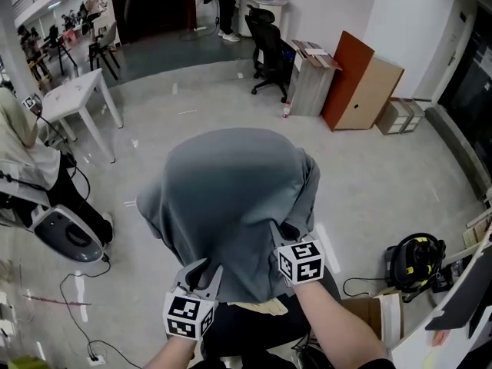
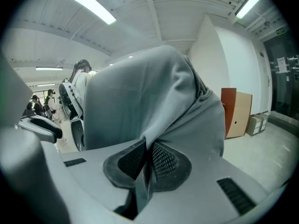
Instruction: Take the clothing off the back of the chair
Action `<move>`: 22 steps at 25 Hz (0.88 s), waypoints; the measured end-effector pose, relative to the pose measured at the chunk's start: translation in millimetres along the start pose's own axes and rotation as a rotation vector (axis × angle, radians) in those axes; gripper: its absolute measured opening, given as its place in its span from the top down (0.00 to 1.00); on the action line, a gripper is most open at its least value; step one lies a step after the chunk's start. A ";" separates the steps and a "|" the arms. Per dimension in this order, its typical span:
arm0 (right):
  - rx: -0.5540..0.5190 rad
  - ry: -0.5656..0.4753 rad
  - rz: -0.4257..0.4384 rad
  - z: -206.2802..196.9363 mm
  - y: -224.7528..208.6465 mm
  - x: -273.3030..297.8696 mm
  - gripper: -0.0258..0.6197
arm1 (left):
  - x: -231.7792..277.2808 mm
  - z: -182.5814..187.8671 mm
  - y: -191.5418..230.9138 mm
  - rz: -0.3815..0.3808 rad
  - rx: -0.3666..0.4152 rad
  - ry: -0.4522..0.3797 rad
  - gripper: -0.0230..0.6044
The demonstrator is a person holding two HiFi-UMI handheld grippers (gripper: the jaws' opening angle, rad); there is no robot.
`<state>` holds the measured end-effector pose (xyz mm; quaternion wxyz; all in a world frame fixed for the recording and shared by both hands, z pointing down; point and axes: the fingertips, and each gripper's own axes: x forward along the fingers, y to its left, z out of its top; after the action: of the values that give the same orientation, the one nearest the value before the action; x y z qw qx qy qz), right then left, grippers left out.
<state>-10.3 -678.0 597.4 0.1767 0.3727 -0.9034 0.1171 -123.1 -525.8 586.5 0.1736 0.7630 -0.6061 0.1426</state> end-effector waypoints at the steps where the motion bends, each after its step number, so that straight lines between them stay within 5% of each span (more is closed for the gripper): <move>1: 0.004 -0.015 0.007 5.4 11.3 -10.4 0.91 | -8.9 0.8 2.0 -0.005 0.003 -0.001 0.79; 22: 0.066 -0.349 0.049 81.4 177.3 -205.4 0.91 | -132.2 -13.9 -27.5 -0.247 0.107 -0.034 0.65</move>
<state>-20.4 -452.9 425.6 0.0018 0.3710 -0.9248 0.0842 -126.0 -398.3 539.9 0.1385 0.8423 -0.5020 0.1391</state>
